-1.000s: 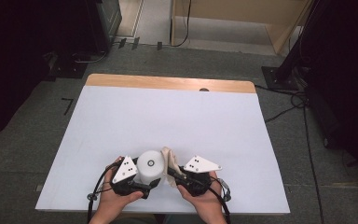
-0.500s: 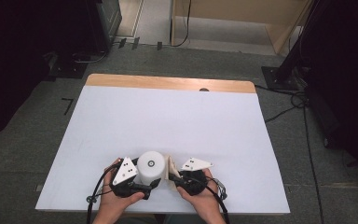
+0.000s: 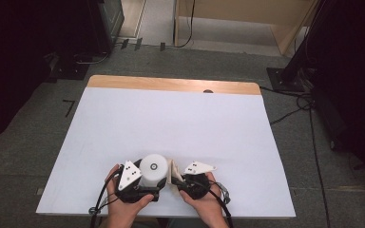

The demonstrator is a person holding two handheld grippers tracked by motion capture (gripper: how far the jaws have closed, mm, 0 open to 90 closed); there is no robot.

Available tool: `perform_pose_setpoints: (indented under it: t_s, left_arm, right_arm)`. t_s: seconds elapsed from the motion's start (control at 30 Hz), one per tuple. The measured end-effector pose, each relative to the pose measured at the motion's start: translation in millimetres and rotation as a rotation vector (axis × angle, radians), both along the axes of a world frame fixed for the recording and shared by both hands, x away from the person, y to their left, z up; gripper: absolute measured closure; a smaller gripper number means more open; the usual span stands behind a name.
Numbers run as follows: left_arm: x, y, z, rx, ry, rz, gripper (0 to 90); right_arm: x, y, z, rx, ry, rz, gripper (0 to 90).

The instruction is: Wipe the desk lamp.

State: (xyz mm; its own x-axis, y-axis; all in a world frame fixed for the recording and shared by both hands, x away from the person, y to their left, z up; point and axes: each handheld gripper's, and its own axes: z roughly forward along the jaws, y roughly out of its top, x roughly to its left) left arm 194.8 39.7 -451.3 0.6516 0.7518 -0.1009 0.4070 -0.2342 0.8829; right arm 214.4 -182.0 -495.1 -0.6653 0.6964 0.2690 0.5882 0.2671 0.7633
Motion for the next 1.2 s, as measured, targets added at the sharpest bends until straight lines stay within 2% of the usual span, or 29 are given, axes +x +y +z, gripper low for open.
perform_pose_setpoints:
  t_s: [0.1, 0.23, 0.27, 0.4, 0.5, 0.57, 0.7, 0.77, 0.9, 1.07, 1.2]
  left_arm:
    - [0.3, 2.6, 0.0, 0.008, -0.012, -0.009, 6.2]
    - [2.7, 6.1, 2.3, 0.032, -0.054, -0.057, 7.8]
    - [4.6, 8.5, 2.3, 0.032, -0.057, -0.089, 8.0]
    - [10.7, 19.0, 1.0, -0.013, -0.053, -0.176, 8.2]
    - [14.8, 24.6, 1.1, -0.001, -0.059, -0.257, 8.2]
    - [16.0, 26.4, 1.6, 0.008, -0.06, -0.278, 8.2]
    - [15.2, 24.6, 1.6, 0.022, -0.067, -0.283, 8.3]
    - [14.4, 23.1, 1.5, 0.025, -0.071, -0.28, 8.2]
    - [14.1, 23.7, 1.3, 0.028, -0.071, -0.28, 8.2]
    - [13.6, 23.3, 0.7, 0.026, -0.07, -0.274, 8.2]
    - [13.5, 23.5, 0.5, 0.026, -0.07, -0.274, 8.1]
  right_arm:
    - [-0.1, -0.1, -0.3, 0.001, 0.001, -0.001, 80.1]
    - [-0.7, 1.2, -0.1, 0.001, 0.001, 0.001, 80.1]
    - [-0.9, 1.6, 0.0, 0.0, 0.0, 0.0, 80.1]
    - [-0.7, 0.0, 2.0, -0.001, -0.005, 0.002, 79.6]
    - [0.3, -1.9, 2.4, 0.003, -0.005, -0.005, 79.6]
    - [-0.4, -1.1, 2.8, 0.001, -0.004, -0.001, 79.6]
    - [-3.4, 2.3, 8.1, 0.004, -0.019, 0.006, 80.1]
    - [-5.1, 2.9, 13.9, -0.008, -0.049, 0.003, 80.2]
    - [-9.0, -0.2, 30.7, 0.039, -0.085, 0.002, 80.5]
    - [-16.3, -2.5, 52.2, 0.075, -0.142, -0.002, 80.6]
    - [-19.9, -3.4, 60.6, 0.095, -0.16, -0.003, 80.5]
